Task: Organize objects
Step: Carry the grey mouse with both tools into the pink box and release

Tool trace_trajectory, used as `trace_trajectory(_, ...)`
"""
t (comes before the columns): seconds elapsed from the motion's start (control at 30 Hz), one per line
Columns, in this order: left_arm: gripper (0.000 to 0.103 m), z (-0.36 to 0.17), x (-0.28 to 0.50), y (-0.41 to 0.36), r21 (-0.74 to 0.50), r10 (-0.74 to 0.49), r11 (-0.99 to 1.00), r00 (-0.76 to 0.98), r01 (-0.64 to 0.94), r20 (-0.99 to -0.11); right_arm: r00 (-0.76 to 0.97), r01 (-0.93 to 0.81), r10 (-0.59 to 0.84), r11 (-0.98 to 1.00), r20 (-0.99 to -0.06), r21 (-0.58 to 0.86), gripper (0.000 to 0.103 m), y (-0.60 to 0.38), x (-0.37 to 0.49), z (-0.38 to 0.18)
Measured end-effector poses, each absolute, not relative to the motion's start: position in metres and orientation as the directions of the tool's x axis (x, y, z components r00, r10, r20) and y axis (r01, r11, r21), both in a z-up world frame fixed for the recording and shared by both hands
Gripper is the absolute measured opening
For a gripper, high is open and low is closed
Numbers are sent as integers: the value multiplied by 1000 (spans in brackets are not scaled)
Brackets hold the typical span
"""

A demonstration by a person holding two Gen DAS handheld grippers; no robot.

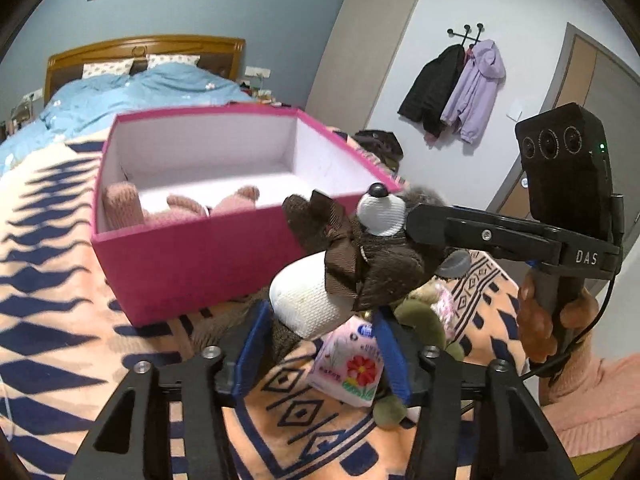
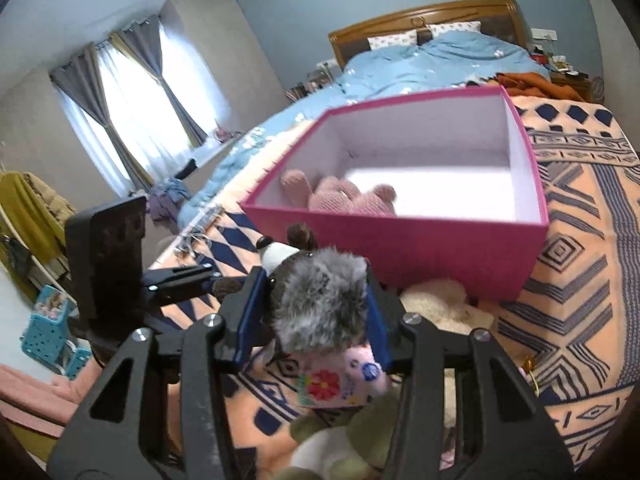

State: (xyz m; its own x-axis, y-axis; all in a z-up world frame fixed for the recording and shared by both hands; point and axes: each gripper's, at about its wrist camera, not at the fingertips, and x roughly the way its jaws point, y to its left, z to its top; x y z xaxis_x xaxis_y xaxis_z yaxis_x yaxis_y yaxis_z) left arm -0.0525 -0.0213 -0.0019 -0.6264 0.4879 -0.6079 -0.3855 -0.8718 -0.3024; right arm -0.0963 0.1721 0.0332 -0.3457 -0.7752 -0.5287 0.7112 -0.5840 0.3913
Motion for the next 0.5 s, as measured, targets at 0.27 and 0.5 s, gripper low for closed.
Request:
trace_trajectory(0.27,50,40,-65,-32,-250,435,-900,-693,-357,-575,-357,765,-817,-534,-452,360,49,159,-106,71)
trace_trajectory(0.5,50,59,-90,-41,-191,368,-929,-728,-318,-578,-343,786,-844,-498,-412,367,49,143,-134,90)
